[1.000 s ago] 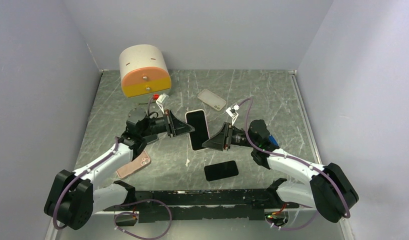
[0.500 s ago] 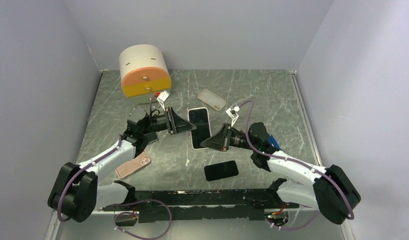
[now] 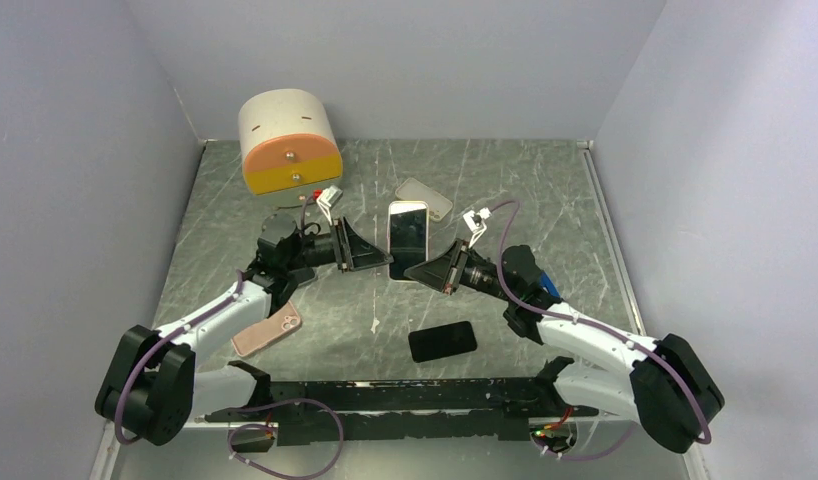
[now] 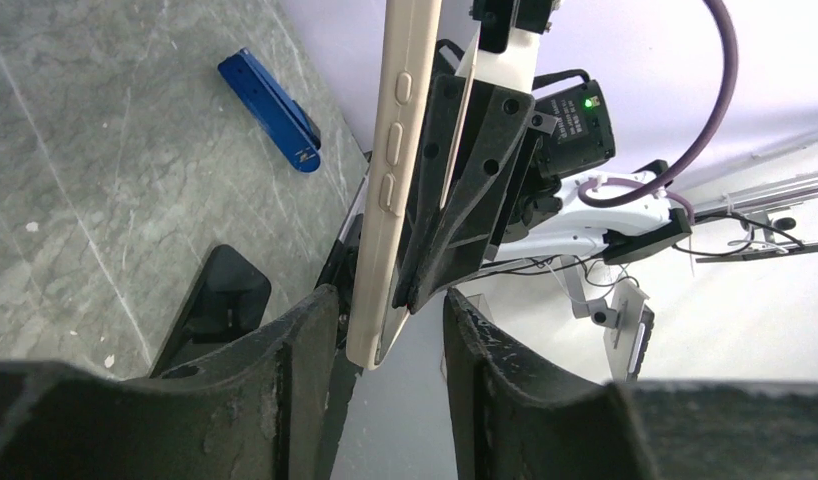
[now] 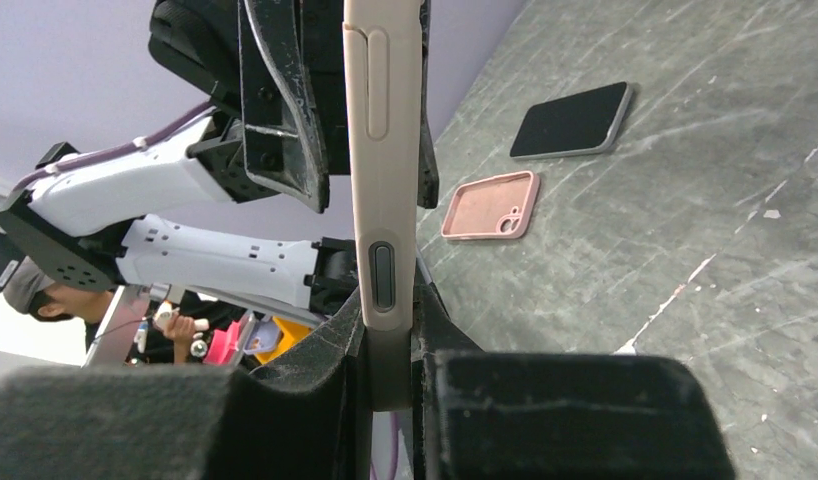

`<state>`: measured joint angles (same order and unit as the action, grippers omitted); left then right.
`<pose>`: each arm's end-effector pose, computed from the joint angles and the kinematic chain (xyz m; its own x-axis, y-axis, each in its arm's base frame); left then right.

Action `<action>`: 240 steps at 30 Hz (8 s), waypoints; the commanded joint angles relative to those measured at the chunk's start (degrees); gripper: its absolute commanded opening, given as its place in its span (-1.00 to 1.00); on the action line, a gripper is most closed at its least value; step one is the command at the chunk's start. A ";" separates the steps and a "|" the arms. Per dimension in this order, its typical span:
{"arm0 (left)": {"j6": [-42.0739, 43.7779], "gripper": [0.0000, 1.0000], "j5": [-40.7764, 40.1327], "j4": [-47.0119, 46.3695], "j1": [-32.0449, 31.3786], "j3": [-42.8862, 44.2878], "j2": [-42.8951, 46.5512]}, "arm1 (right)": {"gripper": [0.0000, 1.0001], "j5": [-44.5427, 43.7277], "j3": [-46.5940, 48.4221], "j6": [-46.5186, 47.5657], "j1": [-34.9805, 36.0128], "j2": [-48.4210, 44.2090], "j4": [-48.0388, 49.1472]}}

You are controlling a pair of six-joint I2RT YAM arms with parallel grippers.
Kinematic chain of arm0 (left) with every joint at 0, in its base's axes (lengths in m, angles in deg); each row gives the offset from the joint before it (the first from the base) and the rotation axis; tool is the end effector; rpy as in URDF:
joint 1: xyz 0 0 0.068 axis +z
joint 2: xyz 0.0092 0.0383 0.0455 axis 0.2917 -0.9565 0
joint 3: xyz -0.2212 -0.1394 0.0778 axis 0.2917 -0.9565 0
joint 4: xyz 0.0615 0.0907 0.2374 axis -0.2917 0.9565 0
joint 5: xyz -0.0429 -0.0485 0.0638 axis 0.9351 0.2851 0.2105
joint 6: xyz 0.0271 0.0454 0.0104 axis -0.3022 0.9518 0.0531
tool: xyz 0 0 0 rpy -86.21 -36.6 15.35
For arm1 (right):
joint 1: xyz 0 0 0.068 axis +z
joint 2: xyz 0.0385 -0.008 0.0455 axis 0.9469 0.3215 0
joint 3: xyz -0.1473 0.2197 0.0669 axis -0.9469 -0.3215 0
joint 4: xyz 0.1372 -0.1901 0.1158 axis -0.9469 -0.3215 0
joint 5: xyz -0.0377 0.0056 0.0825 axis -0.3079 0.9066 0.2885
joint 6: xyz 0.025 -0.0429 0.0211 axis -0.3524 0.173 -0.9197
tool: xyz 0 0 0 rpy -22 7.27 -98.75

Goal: Put the phone into the phone case

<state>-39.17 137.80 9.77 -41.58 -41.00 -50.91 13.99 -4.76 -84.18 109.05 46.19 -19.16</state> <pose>0.2178 -0.1301 0.2660 -0.8644 -0.2254 -0.4494 0.4363 0.1077 -0.8933 0.1686 0.1533 0.2487 -0.7408 0.3295 -0.5853 -0.5575 0.1844 0.8094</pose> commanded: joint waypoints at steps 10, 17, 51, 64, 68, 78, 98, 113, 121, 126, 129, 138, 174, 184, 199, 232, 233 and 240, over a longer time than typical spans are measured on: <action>5.59 -0.03 -0.94 8.39 -0.25 1.83 1.13 | -1.00 -4.24 4.78 2.09 2.03 1.22 3.45; 4.93 -0.65 -0.17 8.77 -0.25 2.40 -0.02 | -1.00 -5.16 5.74 2.56 2.80 2.91 3.05; 40.67 0.88 -35.87 69.31 -0.34 21.47 15.49 | -1.00 -8.86 15.31 8.92 1.68 28.43 -11.87; 45.09 0.88 -40.87 71.32 -0.33 20.06 19.88 | -0.18 -12.79 19.63 8.05 0.56 37.26 -21.17; 45.28 0.88 -41.27 71.43 -0.34 20.43 19.57 | -0.16 -15.42 21.25 10.23 -0.01 37.31 -27.25; 45.11 0.88 -41.57 71.23 -0.32 19.93 20.62 | 0.08 -20.82 29.31 17.86 -3.87 37.81 -41.51; 45.15 0.88 -41.69 70.71 -0.34 19.49 22.24 | -0.33 -15.74 48.69 31.25 -9.19 52.96 -49.53; 45.45 0.88 -41.68 70.55 -0.25 19.41 22.90 | -0.92 -28.69 48.07 29.48 -2.23 58.31 -62.89; 45.29 0.88 -42.12 70.53 -0.25 19.31 23.48 | -0.94 -29.96 48.36 29.66 -0.63 58.96 -63.49; 45.12 0.88 -43.05 70.75 -0.25 19.15 23.77 | -0.88 -27.75 51.70 28.75 -1.70 54.12 -63.43; 44.89 0.88 -43.53 71.03 -0.21 19.32 23.58 | -0.82 -26.98 56.16 28.35 -2.43 50.91 -64.64; 44.31 0.88 -46.13 72.00 -0.25 19.18 24.98 | -0.42 -26.11 58.11 26.81 -5.74 45.02 -65.92; 44.04 0.88 -41.83 70.79 -0.25 18.90 26.38 | 0.68 -30.98 33.59 -47.51 7.22 21.98 -103.27; 44.26 0.88 -40.00 70.46 -0.25 18.76 27.88 | 0.66 -28.31 28.85 -56.36 14.25 23.77 -96.30; 44.39 0.88 -38.89 70.01 -0.24 18.52 28.51 | 0.65 -28.29 22.08 -62.11 16.47 25.23 -85.84; 44.58 0.88 -41.29 70.79 -0.18 18.31 29.89 | 0.65 -35.83 19.01 -65.72 14.10 22.29 -86.39; 44.57 0.88 -41.32 70.87 -0.24 18.35 29.78 | 0.65 -35.78 19.17 -65.54 13.87 22.49 -86.32; 44.56 0.88 -41.20 70.79 -0.25 18.27 29.60 | 0.65 -33.50 21.05 -63.64 13.01 25.60 -86.44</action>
<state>5.18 97.08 81.97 -41.69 -22.62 -21.62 -19.39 14.82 -147.24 122.58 69.03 -105.85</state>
